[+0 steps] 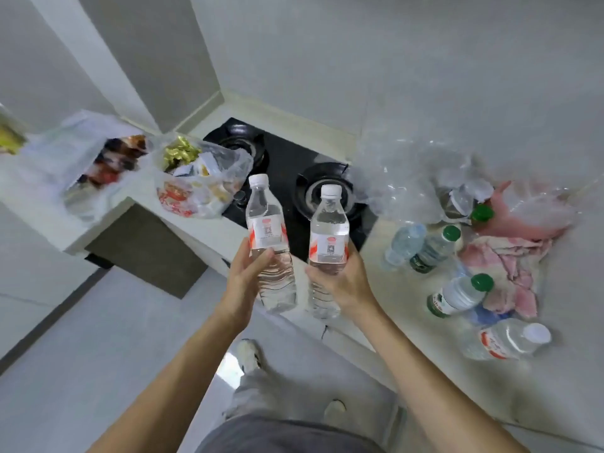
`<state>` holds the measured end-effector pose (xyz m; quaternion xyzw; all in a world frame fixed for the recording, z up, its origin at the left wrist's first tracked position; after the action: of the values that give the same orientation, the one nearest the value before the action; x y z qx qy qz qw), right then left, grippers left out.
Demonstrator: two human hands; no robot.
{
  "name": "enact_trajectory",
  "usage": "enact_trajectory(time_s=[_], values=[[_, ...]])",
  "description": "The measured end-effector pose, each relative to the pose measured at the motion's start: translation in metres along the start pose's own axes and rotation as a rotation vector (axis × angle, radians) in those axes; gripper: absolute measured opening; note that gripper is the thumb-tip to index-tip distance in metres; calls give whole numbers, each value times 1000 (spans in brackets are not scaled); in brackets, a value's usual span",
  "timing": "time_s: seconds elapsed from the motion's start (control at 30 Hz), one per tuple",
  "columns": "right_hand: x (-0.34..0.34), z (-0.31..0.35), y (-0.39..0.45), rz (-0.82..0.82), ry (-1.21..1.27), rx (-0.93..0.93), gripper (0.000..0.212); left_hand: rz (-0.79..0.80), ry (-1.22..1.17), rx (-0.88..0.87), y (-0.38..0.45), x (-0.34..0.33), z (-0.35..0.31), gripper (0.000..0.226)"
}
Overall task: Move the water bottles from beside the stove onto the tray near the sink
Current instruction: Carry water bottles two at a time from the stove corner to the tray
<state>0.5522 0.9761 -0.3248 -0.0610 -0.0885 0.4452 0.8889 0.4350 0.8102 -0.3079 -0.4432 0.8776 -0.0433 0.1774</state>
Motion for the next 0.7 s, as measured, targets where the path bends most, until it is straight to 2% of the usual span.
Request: enact_trajectory(time_s=[0.1, 0.17, 0.4, 0.57, 0.7], values=[[-57, 39, 2, 84, 25, 56, 45, -94, -75, -56, -26, 48, -33, 56], [-107, 66, 1, 155, 29, 95, 51, -182, -106, -114, -48, 93, -57, 54], [-325, 129, -27, 459, -35, 168, 58, -542, -130, -269, -140, 288, -122, 46], [-494, 153, -72, 631, -70, 218, 51, -737, -150, -343, -219, 437, -152, 62], [-623, 173, -121, 779, -46, 235, 56, -876, -184, -424, -295, 535, -180, 46]])
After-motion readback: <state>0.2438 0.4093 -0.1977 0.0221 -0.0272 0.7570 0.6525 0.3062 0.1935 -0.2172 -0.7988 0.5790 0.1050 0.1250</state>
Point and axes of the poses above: each hand's wrist, its own y-axis towards the middle knuckle, its own x-axis out of the back of the hand, z = x × y, the point moved 10 cm from there along y, towards the middle knuckle, and after that the axes turned 5 degrees about -y, right-handed, at the moved point
